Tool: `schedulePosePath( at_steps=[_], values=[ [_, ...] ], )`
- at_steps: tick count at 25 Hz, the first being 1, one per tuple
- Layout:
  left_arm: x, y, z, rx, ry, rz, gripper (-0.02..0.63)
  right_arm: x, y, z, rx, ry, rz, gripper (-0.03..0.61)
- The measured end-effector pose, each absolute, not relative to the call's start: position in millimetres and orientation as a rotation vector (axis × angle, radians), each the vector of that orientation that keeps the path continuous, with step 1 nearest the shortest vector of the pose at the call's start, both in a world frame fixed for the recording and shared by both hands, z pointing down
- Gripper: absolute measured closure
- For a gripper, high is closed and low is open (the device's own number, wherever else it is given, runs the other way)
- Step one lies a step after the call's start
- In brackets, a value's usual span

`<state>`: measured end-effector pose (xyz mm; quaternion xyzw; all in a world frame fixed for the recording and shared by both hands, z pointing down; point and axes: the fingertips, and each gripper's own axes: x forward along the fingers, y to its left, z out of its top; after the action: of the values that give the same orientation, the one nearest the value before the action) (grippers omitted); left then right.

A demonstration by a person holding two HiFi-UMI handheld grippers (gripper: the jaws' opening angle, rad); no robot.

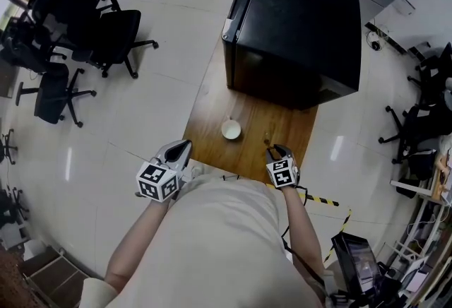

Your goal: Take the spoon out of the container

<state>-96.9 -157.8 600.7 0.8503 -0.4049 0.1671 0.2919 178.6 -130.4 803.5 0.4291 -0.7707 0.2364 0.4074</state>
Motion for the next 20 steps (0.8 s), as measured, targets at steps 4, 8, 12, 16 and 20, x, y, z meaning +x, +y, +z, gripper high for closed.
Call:
schedulePosePath(
  at_steps=[4,8,12,16,20],
  values=[
    [-97,-155,601,2.266,-1.074,0.447,0.624,179,-110,815,1.08,-1.912,0.634,0.457],
    [-99,-154,601,2.259,-1.076,0.449,0.624,184,-88,836,1.074,-1.854,0.689,0.457],
    [-101,-149,604,2.249,-1.074,0.451,0.624,183,-78,867,1.014,-1.785,0.7,0.457],
    [-100,-148,602,2.254,-1.078,0.455,0.624,180,-82,886,0.998,-1.751,0.715,0.457],
    [-104,-147,600,2.253,-1.091,0.454,0.624,176,-80,904,0.987,-1.718,0.74,0.457]
  ],
)
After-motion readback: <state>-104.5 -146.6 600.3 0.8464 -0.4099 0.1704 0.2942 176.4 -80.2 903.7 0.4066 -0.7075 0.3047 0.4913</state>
